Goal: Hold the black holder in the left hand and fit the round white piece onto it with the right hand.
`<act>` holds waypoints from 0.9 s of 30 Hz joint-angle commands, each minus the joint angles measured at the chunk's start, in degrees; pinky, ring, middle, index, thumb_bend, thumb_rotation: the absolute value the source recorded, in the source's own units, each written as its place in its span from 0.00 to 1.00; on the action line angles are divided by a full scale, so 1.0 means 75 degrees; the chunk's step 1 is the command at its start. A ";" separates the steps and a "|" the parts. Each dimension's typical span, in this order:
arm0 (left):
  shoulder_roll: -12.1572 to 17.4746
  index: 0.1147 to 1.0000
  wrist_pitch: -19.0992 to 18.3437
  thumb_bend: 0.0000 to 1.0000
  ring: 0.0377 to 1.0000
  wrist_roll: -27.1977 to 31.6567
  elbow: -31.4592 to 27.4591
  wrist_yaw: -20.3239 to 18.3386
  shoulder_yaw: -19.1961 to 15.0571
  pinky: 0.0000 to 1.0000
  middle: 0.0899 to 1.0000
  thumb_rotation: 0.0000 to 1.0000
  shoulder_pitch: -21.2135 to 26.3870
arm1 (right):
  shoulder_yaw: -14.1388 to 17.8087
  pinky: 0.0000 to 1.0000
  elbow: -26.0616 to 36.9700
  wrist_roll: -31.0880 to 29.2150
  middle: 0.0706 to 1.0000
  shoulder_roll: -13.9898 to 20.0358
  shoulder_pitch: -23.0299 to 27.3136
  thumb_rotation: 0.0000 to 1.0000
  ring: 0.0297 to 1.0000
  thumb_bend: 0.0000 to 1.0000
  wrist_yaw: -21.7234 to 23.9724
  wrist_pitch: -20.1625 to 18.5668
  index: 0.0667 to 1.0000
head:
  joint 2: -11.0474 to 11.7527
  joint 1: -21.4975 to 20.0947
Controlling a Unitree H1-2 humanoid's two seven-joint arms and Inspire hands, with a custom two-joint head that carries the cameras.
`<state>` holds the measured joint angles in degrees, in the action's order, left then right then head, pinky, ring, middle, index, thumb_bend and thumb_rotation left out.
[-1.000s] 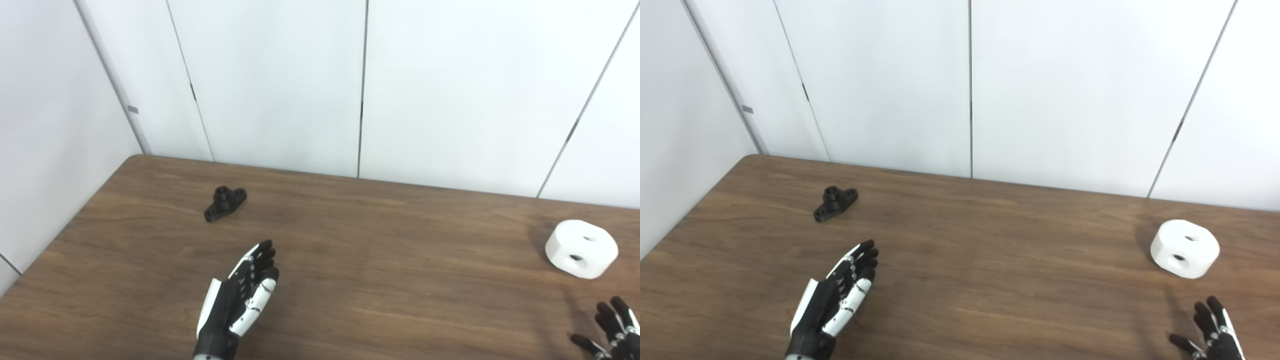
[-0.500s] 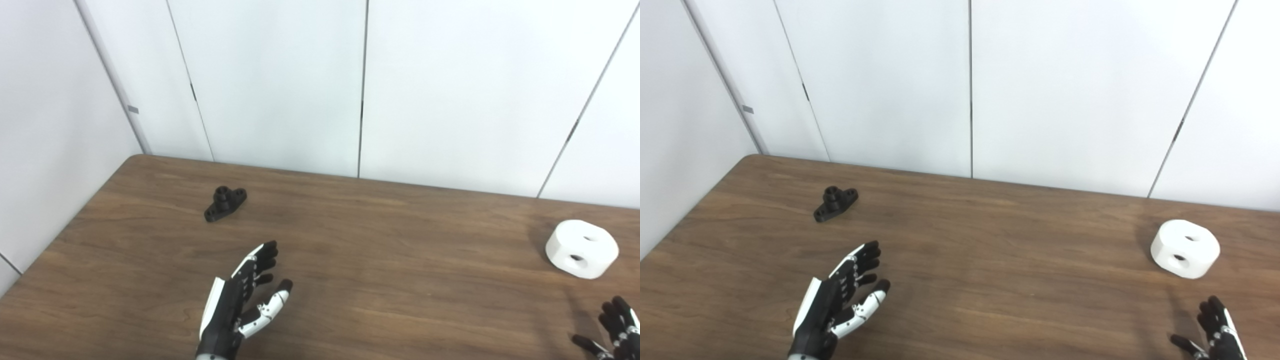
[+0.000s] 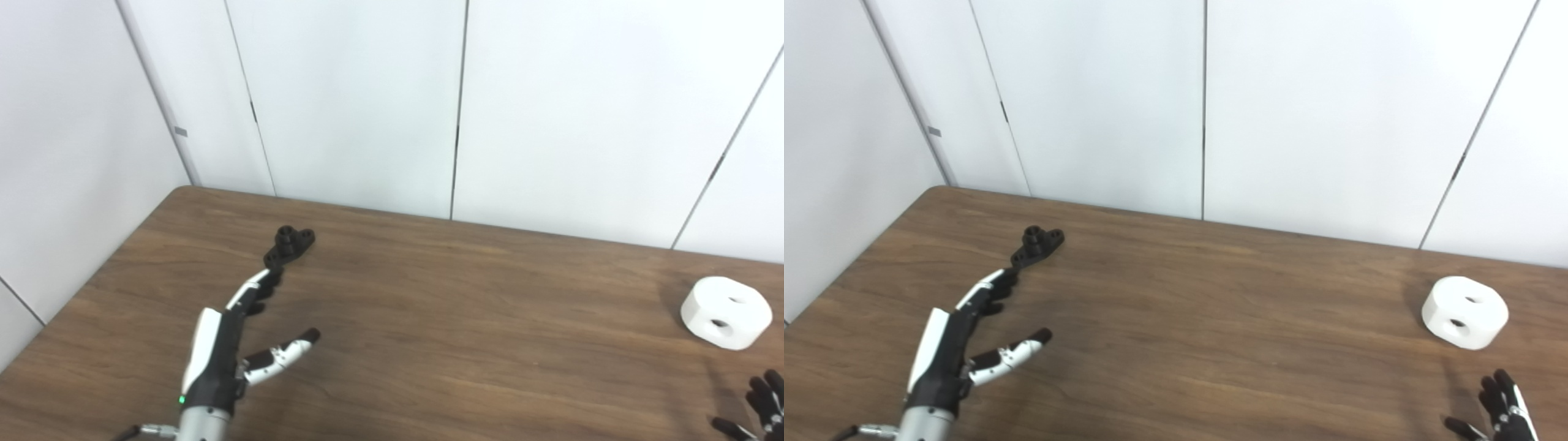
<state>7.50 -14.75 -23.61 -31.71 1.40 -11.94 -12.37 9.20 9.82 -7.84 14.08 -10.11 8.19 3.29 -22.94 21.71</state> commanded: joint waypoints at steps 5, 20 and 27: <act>0.0555 0.85 -0.0876 0.73 0.91 -0.0908 -0.0064 -0.0107 -0.0043 0.88 0.90 0.22 0.0653 | -0.0011 0.96 0.0068 0.0016 0.97 0.0107 -0.0036 1.00 0.97 0.51 0.0031 -0.0015 1.00 | -0.0020 -0.0026; 0.1775 0.85 -0.0811 0.80 0.96 -0.1955 0.1815 0.0217 0.0067 1.00 0.92 0.36 0.1733 | -0.0054 0.94 0.0180 0.0148 0.96 0.0137 -0.0093 1.00 0.98 0.51 0.0004 -0.0077 1.00 | -0.0069 -0.0081; 0.2051 0.84 -0.0874 0.83 0.96 -0.1916 0.2917 0.0368 0.0090 1.00 0.93 0.38 0.2457 | -0.0058 0.95 0.0246 0.0129 0.96 0.0106 -0.0123 1.00 0.97 0.50 -0.0022 -0.0109 0.99 | -0.0075 -0.0114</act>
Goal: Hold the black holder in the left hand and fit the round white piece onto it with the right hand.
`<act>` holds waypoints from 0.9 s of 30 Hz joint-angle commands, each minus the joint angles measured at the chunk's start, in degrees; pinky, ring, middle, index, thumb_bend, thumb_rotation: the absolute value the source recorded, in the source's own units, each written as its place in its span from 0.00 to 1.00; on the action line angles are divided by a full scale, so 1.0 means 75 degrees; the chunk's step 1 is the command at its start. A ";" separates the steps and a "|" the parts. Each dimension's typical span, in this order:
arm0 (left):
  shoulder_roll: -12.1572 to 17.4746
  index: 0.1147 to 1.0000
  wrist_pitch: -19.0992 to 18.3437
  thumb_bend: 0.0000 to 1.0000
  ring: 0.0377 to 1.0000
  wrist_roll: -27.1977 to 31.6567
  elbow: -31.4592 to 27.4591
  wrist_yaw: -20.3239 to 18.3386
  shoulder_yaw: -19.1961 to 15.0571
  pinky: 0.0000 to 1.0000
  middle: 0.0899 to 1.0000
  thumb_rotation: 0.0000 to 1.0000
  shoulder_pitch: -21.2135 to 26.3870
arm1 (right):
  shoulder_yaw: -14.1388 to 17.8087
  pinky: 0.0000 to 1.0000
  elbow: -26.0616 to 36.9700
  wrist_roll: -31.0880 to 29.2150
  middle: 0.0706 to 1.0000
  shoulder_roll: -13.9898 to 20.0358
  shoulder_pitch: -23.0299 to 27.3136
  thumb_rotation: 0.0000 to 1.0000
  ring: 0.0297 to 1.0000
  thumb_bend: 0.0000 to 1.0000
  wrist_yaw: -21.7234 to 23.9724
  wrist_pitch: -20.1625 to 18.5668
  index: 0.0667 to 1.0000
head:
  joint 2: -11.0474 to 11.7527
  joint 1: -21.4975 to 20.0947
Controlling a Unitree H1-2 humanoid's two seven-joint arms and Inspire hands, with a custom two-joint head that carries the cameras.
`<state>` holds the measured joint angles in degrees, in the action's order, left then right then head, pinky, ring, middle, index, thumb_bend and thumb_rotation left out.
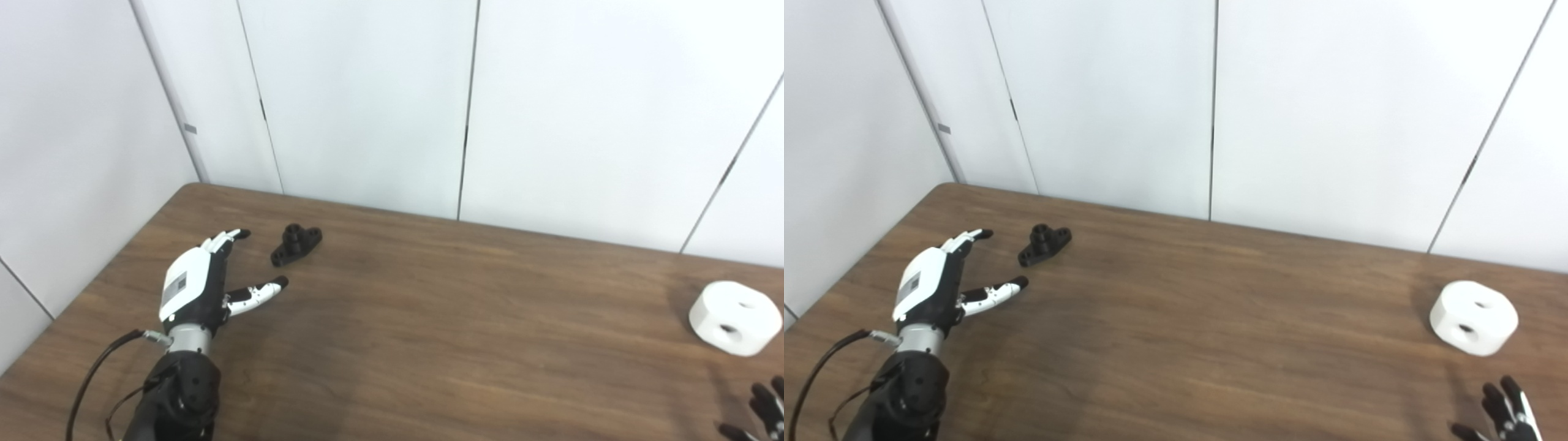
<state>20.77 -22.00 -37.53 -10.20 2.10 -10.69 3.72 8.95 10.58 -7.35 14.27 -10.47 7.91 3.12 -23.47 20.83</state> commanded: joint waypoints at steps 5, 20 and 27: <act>0.0360 0.84 0.0150 0.84 0.97 -0.0079 0.0857 0.0483 0.0044 1.00 0.95 0.39 0.0839 | -0.0049 0.95 0.0151 0.0043 0.96 0.0089 -0.0101 1.00 0.97 0.50 0.0052 -0.0049 1.00 | -0.0024 -0.0017; 0.0758 0.82 0.0043 0.84 0.98 -0.0219 0.2536 0.0665 0.0824 1.00 0.93 0.42 0.1989 | -0.0105 0.95 0.0281 0.0141 0.95 0.0046 -0.0229 1.00 0.96 0.51 -0.0024 -0.0151 0.99 | -0.0117 -0.0164; 0.0796 0.81 0.0101 0.84 0.98 -0.0063 0.3182 0.0787 0.0998 1.00 0.93 0.43 0.2294 | -0.0121 0.95 0.0301 0.0159 0.95 0.0035 -0.0242 1.00 0.96 0.50 -0.0021 -0.0118 0.98 | -0.0126 -0.0269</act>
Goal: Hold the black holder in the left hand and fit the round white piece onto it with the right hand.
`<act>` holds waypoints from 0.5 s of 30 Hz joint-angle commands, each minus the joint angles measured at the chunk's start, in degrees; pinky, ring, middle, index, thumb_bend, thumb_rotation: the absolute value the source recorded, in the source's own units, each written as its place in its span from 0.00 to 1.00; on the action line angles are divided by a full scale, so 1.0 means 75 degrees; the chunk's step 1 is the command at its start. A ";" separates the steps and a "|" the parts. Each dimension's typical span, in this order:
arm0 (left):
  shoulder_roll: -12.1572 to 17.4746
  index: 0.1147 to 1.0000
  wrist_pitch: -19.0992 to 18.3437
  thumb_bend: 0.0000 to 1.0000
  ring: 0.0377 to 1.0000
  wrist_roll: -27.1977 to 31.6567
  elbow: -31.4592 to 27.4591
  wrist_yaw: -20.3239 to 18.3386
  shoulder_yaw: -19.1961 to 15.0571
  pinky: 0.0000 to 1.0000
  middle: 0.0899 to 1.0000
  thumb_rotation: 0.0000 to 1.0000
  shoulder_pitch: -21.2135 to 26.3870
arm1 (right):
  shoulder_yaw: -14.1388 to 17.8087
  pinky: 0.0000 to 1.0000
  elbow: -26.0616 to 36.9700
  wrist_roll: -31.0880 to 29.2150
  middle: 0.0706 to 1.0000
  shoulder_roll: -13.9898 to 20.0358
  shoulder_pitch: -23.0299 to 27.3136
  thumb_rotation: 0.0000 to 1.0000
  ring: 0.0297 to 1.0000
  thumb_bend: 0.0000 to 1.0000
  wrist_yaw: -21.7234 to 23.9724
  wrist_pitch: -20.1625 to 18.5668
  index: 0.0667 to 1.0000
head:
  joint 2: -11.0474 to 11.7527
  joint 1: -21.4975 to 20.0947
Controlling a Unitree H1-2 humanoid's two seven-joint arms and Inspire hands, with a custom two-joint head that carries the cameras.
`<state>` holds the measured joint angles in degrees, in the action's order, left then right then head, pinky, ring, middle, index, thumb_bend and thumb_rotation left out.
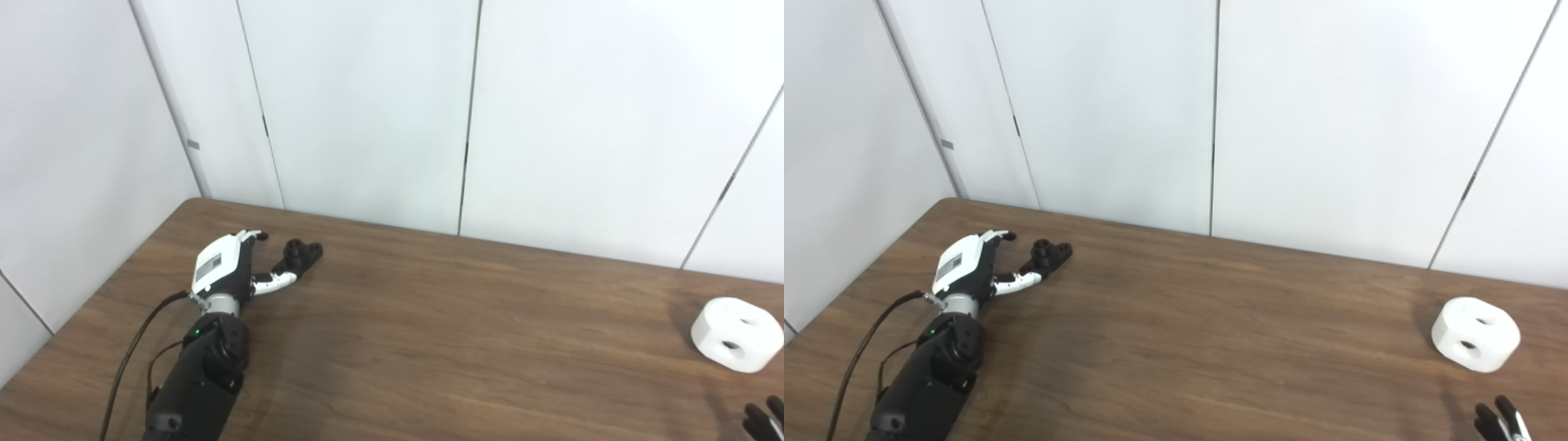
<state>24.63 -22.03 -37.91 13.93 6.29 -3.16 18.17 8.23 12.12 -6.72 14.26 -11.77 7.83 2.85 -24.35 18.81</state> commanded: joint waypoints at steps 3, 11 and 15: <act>0.0314 0.82 0.0080 0.84 0.98 0.0048 0.0140 0.0196 0.0043 1.00 0.93 0.43 0.0444 | -0.0026 0.94 0.0122 0.0125 0.95 0.0040 -0.0080 1.00 0.95 0.48 -0.0030 -0.0080 0.98 | -0.0018 -0.0017; 0.0424 0.79 0.0132 0.84 0.97 0.0146 0.0485 0.0225 0.0225 1.00 0.91 0.42 0.0579 | -0.0013 0.93 0.0205 0.0158 0.94 0.0019 -0.0117 1.00 0.95 0.49 -0.0053 -0.0151 0.97 | -0.0032 -0.0076; 0.0476 0.79 0.0170 0.84 0.96 0.0165 0.0581 0.0215 0.0334 1.00 0.91 0.42 0.0609 | -0.0023 0.93 0.0267 0.0210 0.94 0.0001 -0.0150 1.00 0.95 0.48 -0.0068 -0.0177 0.97 | -0.0060 -0.0137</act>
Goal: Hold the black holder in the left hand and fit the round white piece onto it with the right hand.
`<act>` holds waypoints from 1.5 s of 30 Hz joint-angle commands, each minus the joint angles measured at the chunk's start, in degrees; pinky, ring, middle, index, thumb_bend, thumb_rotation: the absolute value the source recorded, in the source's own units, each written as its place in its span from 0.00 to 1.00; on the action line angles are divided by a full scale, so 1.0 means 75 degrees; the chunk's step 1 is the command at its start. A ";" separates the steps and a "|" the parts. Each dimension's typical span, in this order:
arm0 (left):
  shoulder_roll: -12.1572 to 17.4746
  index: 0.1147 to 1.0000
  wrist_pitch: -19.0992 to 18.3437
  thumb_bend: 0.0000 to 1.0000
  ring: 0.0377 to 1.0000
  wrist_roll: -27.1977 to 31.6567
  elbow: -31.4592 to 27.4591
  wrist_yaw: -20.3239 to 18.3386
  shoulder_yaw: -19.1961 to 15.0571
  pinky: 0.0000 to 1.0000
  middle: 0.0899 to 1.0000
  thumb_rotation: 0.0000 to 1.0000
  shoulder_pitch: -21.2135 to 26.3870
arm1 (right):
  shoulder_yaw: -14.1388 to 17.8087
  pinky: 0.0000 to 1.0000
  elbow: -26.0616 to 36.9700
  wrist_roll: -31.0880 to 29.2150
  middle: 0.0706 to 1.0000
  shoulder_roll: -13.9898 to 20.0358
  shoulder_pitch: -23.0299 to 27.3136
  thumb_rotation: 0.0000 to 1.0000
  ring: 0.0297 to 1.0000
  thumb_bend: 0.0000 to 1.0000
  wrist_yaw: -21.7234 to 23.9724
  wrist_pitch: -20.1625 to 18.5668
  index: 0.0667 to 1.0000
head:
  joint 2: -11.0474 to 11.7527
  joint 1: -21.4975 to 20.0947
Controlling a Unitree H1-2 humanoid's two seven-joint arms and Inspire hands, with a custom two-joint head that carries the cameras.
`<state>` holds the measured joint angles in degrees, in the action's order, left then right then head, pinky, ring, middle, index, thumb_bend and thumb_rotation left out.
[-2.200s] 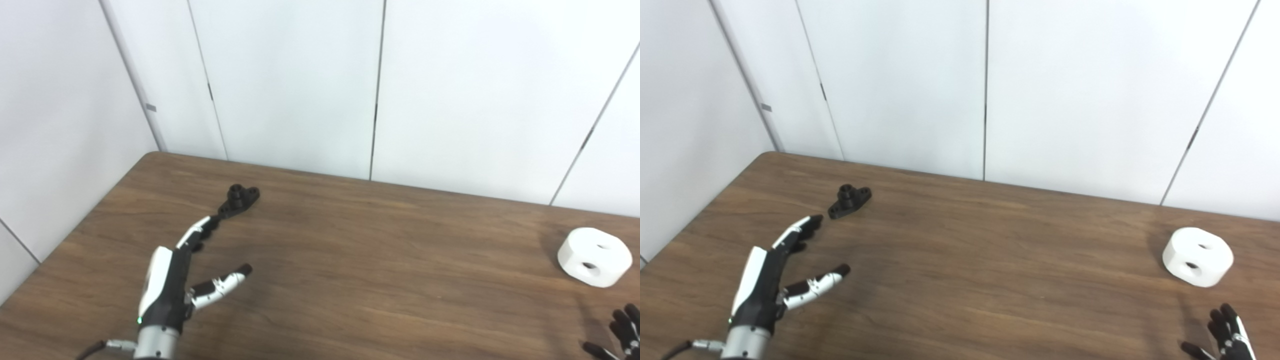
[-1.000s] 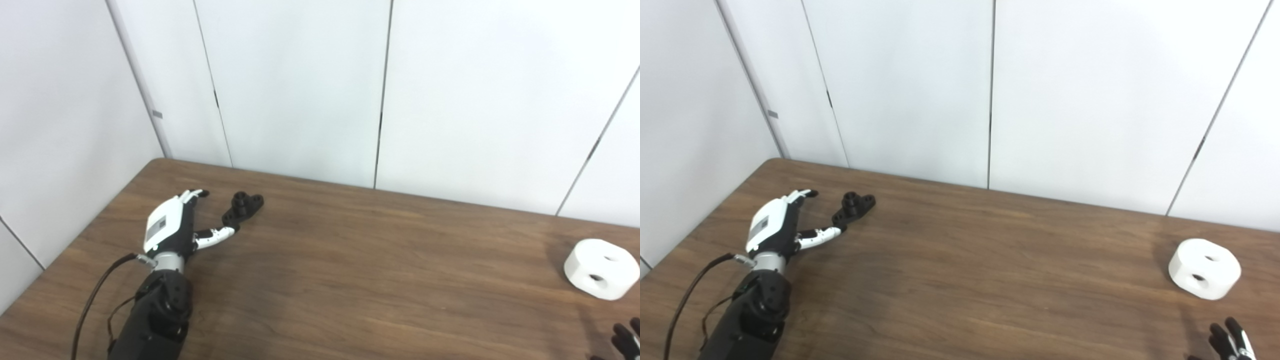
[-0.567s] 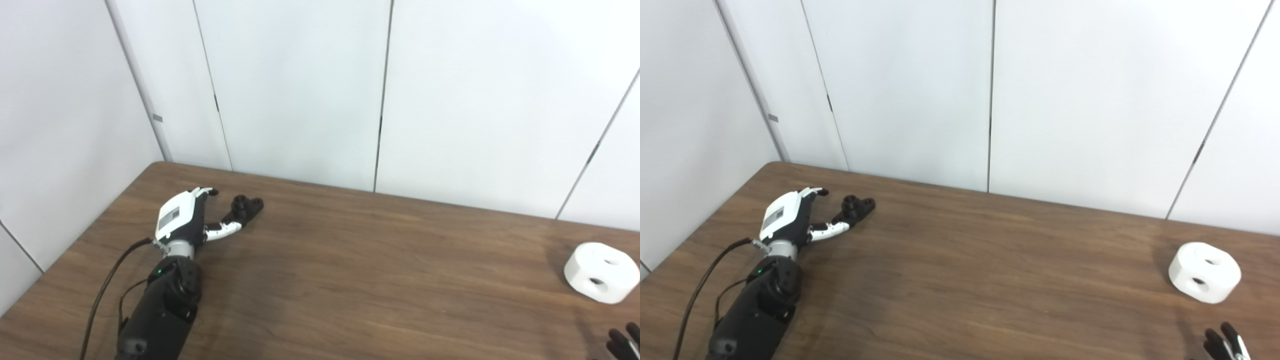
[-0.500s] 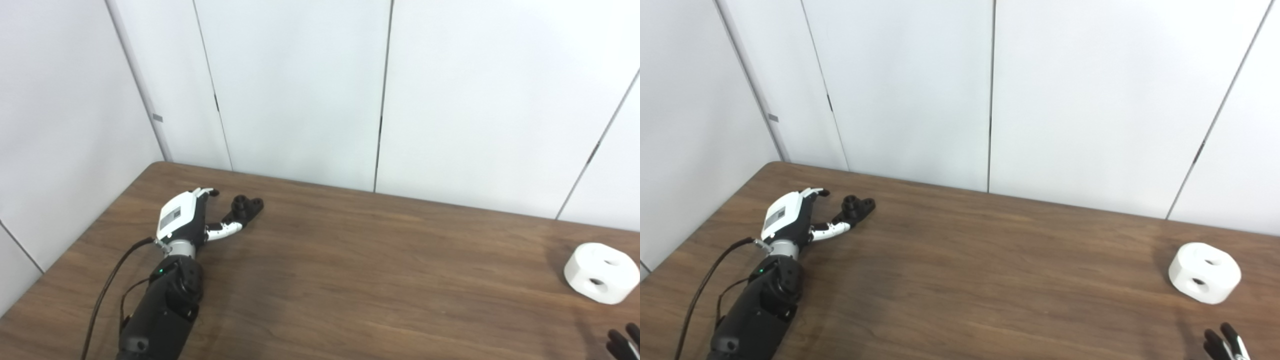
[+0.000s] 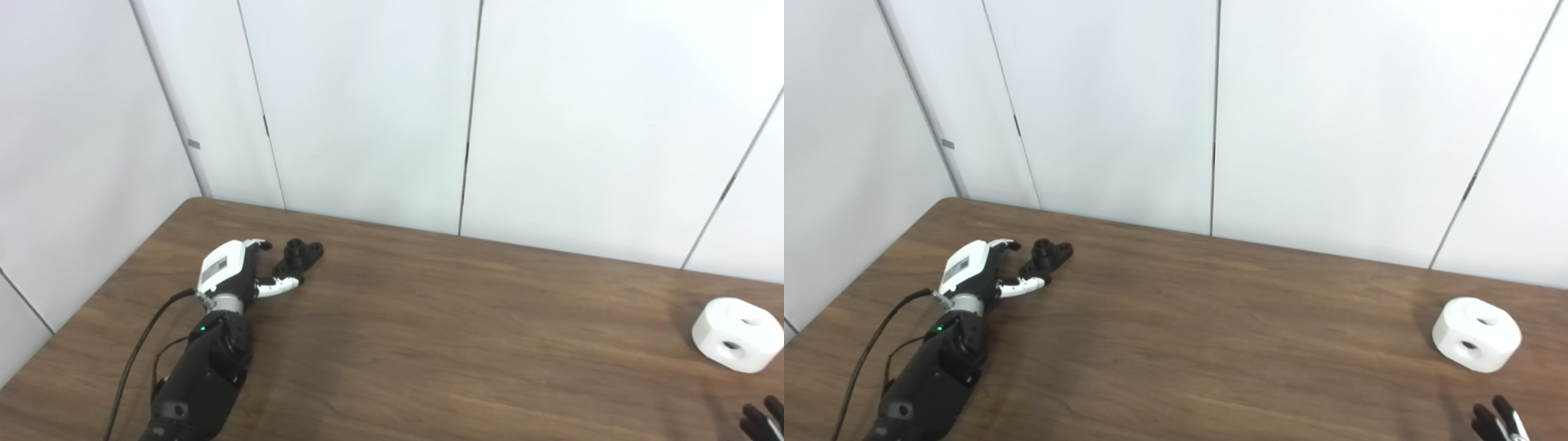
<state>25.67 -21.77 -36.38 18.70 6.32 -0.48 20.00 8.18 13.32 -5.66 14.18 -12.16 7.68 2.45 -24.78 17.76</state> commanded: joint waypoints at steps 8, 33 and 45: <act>0.0318 0.78 0.0136 0.83 0.96 0.0153 0.0101 0.0213 -0.0011 1.00 0.90 0.40 0.0426 | -0.0053 0.90 0.0261 0.0198 0.94 -0.0050 -0.0190 1.00 0.95 0.49 -0.0092 -0.0252 0.97 | -0.0028 -0.0117; 0.0217 0.75 -0.0019 0.82 0.96 0.0354 0.0136 0.0075 0.0358 1.00 0.89 0.41 0.0666 | -0.0045 0.88 0.0410 0.0285 0.93 -0.0048 -0.0400 1.00 0.93 0.51 -0.0145 -0.0253 0.96 | -0.0181 -0.0272; 0.0174 0.74 -0.0065 0.81 0.96 0.0439 0.0178 0.0069 0.0363 1.00 0.89 0.40 0.0766 | -0.0070 0.88 0.0612 0.0376 0.94 -0.0072 -0.0531 1.00 0.94 0.51 -0.0163 -0.0399 0.97 | -0.0235 -0.0298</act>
<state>25.46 -22.33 -33.05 20.66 6.01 2.64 22.66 7.73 16.98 -3.22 13.39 -15.04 6.56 0.36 -26.54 15.47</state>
